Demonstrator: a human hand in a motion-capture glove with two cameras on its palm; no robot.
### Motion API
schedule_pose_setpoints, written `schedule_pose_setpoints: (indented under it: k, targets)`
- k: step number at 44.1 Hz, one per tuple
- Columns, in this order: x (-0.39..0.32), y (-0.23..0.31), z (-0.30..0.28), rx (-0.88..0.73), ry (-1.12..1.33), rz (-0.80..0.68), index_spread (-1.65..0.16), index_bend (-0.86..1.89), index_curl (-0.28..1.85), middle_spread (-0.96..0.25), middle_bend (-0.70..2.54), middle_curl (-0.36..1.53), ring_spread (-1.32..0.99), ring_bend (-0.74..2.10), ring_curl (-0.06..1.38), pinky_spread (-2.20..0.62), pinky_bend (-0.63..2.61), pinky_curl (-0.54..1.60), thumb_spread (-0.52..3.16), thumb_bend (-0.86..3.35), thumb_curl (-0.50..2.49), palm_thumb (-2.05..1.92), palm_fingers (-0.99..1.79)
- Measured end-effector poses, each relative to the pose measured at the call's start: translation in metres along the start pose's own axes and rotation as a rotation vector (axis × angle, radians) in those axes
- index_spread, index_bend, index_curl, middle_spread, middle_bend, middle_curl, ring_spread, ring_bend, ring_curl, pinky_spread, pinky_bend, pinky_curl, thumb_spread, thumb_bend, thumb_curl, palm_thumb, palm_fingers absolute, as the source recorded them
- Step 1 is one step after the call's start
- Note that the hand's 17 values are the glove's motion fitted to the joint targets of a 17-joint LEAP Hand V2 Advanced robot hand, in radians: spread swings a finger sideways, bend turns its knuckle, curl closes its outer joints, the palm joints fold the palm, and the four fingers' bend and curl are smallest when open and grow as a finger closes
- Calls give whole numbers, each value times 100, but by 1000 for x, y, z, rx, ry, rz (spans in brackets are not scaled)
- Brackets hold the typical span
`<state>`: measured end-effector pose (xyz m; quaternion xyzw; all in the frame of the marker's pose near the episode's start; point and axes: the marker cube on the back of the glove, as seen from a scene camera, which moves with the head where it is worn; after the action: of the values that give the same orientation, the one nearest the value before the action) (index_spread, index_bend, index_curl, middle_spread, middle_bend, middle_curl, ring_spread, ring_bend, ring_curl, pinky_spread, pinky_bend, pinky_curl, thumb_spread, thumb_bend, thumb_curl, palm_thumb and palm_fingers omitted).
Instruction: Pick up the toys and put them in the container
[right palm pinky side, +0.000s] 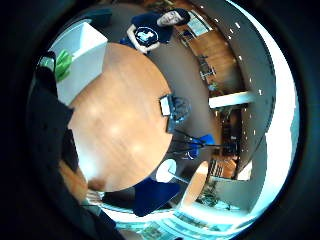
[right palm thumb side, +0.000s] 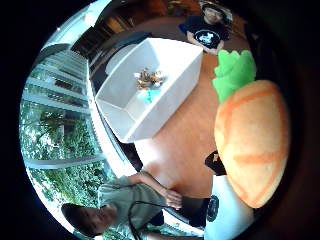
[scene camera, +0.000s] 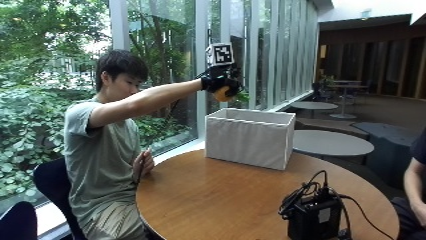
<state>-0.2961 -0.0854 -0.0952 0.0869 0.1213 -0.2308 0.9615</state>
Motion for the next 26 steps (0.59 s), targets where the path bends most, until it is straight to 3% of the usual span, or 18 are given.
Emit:
schedule_pose_setpoints:
  k: [10,23,26]
  targets:
    - [-56,-48,-28,41,16,-70,-41,79,37,-32,92,95,-45,125,82,-34,118,51,66,16,103,69,83]
    - [-114,-96,-13,27,-2,-177,-43,83,47,-33,95,101,-44,130,83,-34,123,54,55,14,112,69,77]
    - [-121,-108,-5,48,-62,-145,-43,84,50,-33,96,102,-44,131,83,-34,124,54,53,13,114,68,76]
